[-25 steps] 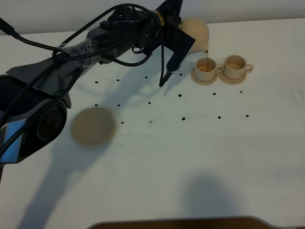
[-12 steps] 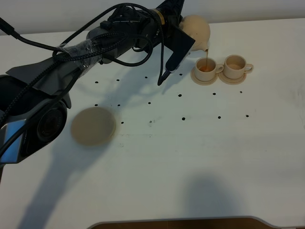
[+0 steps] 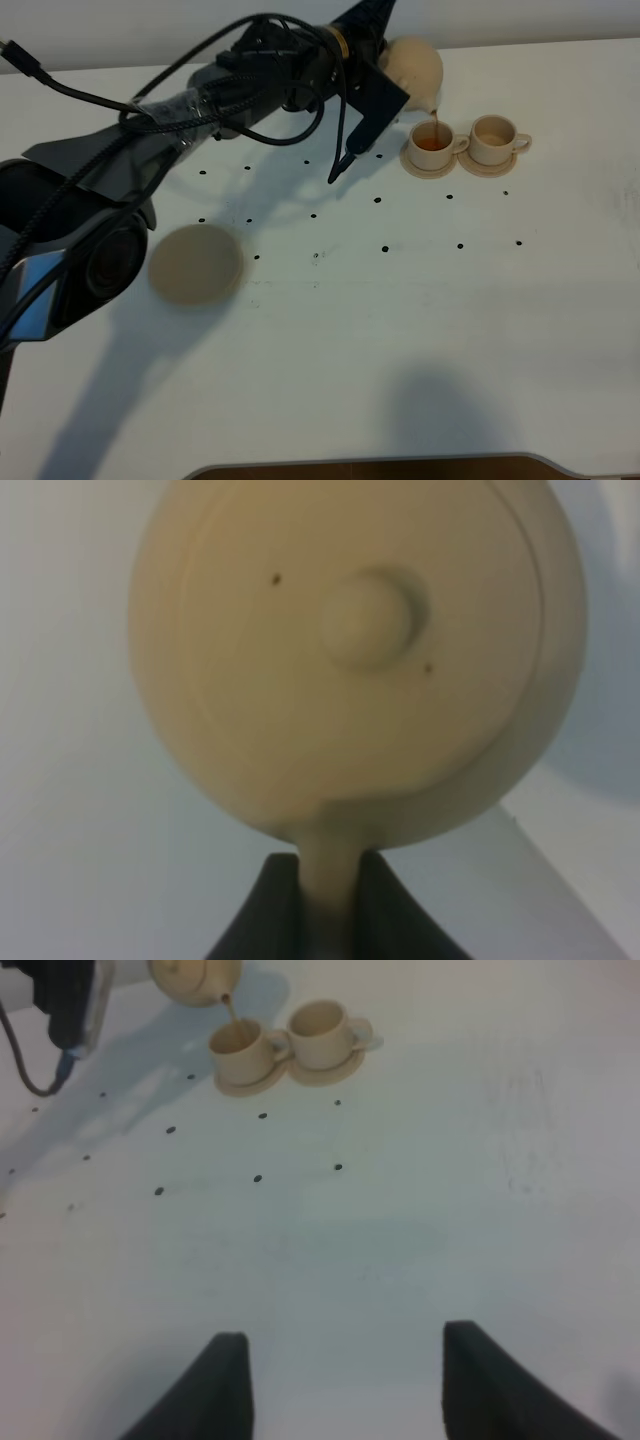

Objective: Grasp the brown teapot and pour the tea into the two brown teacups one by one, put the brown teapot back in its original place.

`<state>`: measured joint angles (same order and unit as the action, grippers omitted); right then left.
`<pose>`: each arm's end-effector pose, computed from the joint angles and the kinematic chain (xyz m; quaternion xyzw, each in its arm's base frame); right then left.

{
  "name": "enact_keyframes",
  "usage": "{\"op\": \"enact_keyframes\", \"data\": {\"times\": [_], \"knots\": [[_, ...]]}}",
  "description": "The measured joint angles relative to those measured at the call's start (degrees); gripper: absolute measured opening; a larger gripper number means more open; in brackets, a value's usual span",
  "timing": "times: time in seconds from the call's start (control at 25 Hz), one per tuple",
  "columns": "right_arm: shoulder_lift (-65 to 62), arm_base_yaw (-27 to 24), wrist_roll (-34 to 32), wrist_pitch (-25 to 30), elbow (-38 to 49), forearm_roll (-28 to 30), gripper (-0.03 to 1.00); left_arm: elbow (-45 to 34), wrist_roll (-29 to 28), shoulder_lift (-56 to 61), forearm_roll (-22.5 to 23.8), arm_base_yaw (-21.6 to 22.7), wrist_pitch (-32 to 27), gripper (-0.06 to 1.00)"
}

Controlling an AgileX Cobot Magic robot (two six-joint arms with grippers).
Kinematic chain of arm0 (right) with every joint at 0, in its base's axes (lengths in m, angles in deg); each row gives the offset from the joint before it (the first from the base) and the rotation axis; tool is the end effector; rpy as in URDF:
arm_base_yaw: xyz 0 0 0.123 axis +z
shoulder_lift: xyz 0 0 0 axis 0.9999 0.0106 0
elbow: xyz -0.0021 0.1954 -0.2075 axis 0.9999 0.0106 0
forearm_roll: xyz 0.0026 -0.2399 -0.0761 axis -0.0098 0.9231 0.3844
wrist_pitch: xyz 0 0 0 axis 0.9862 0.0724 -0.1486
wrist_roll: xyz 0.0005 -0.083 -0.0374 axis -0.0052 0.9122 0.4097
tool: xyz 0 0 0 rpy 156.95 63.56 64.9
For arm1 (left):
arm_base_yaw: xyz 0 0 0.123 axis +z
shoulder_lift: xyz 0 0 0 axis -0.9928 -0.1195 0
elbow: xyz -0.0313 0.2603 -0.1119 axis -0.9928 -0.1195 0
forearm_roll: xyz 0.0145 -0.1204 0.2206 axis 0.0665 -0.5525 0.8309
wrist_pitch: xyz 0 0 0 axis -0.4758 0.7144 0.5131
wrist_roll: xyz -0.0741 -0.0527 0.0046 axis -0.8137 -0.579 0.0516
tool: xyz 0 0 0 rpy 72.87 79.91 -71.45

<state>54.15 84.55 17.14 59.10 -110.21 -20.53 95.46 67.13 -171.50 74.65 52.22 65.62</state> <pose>-0.0042 0.0160 0.2759 0.0565 0.8478 0.0908 0.5195 0.4878 -0.2905 0.1677 0.8107 0.2520 0.3586 0.3881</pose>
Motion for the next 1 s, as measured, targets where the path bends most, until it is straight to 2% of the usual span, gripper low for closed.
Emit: {"op": "enact_keyframes", "data": {"times": [0.32,1.0], "knots": [[0.00,0.00,0.00,0.00,0.00,0.00,0.45,0.00,0.47,-1.00,0.00,-0.19,2.93,0.14],[0.00,0.00,0.00,0.00,0.00,0.00,0.45,0.00,3.65,-1.00,0.00,-0.81,4.47,0.14]]}}
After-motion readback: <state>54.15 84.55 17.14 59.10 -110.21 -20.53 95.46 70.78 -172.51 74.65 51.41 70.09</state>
